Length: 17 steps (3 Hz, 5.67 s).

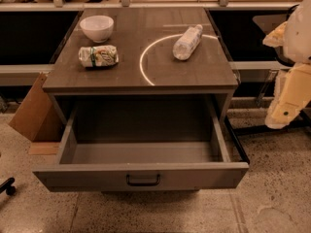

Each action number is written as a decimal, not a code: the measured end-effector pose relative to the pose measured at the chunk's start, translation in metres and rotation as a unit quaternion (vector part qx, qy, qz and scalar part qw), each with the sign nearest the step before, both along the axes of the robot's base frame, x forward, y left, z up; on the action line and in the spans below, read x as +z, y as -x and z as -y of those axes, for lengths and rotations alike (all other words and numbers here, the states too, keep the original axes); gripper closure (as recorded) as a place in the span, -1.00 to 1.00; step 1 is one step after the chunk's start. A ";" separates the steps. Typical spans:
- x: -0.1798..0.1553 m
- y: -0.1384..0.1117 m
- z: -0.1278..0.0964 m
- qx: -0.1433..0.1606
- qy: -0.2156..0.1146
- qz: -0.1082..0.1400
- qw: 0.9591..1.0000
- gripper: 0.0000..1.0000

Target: Place 7up can into top drawer

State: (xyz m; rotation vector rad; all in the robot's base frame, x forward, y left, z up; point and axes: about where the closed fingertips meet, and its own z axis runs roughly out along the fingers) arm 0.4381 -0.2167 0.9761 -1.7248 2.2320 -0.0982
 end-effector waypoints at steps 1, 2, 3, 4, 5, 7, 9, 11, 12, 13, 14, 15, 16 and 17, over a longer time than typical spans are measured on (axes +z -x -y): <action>0.000 0.000 0.000 0.000 0.000 0.000 1.000 -1.00; -0.002 -0.031 -0.029 0.030 -0.024 0.009 0.999 -1.00; -0.009 -0.064 -0.064 0.059 -0.049 0.014 0.997 -1.00; -0.009 -0.064 -0.064 0.059 -0.049 0.014 0.997 -1.00; -0.013 -0.070 -0.068 0.063 -0.062 0.017 0.996 -1.00; -0.035 -0.121 -0.114 0.107 -0.130 0.021 0.985 -1.00; -0.053 -0.149 -0.147 0.121 -0.163 0.009 0.979 -1.00; -0.054 -0.210 -0.180 0.129 -0.204 0.024 0.970 -1.00; -0.053 -0.240 -0.202 0.129 -0.214 0.024 0.968 -1.00; -0.064 -0.266 -0.264 0.143 -0.208 0.024 0.967 -1.00; -0.064 -0.266 -0.265 0.143 -0.208 0.024 0.967 -1.00; -0.071 -0.273 -0.288 0.160 -0.202 0.022 0.966 -1.00; -0.074 -0.279 -0.315 0.174 -0.190 0.024 0.966 -1.00; -0.082 -0.282 -0.339 0.186 -0.179 0.023 0.966 -1.00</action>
Offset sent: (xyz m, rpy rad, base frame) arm 0.0728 0.0690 -0.0086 0.1172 -0.0251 0.1456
